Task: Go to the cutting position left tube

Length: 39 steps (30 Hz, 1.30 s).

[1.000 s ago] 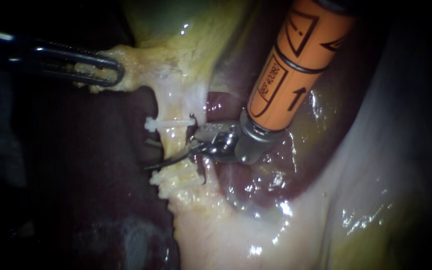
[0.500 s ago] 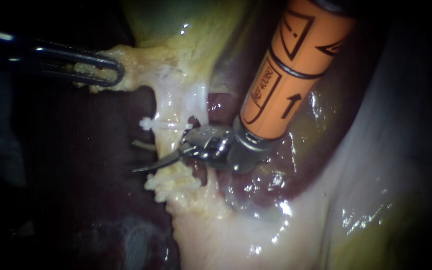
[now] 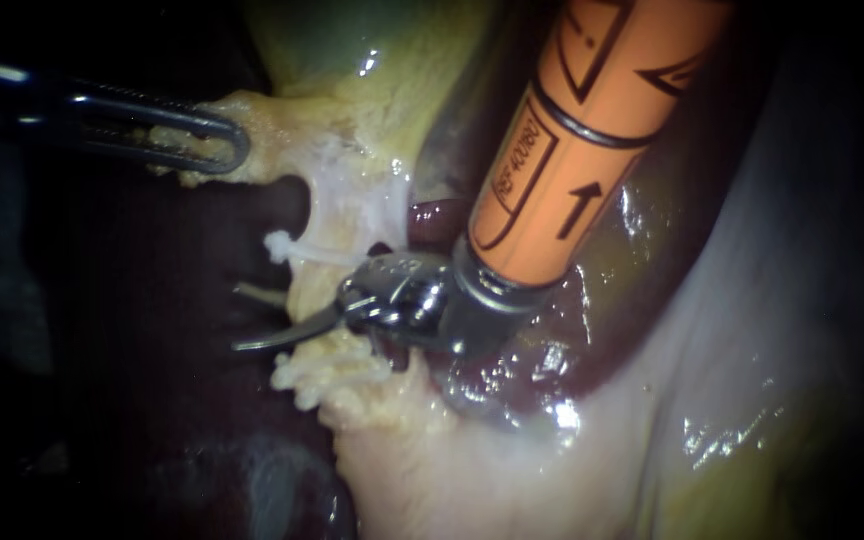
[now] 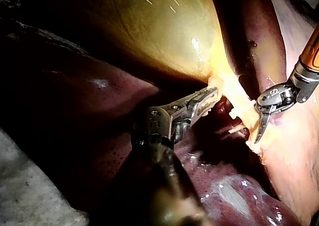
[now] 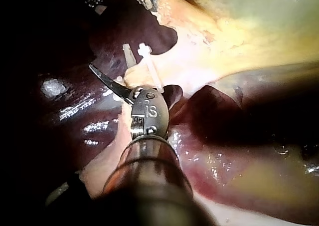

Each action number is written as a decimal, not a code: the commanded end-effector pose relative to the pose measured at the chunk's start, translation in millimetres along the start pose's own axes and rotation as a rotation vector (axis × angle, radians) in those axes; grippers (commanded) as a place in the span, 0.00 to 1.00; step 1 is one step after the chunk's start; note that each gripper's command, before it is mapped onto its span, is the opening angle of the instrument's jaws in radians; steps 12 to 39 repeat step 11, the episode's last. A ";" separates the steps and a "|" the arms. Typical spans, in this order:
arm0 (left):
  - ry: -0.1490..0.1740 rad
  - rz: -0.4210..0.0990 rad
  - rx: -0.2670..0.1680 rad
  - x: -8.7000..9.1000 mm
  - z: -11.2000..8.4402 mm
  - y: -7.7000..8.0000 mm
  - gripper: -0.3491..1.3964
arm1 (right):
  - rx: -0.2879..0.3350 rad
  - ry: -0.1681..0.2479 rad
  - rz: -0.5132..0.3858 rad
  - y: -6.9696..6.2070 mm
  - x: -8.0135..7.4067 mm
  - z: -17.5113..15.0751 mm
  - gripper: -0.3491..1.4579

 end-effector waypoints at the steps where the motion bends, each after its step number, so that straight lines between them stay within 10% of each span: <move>1: 0.000 0.000 0.000 0.0 0.0 0.0 0.00 | 0.000 0.000 0.000 0.1 0.0 0.0 0.98; 39: 0.000 0.001 0.000 0.0 0.0 -0.1 0.00 | 0.000 -0.001 0.000 0.1 0.0 0.0 0.98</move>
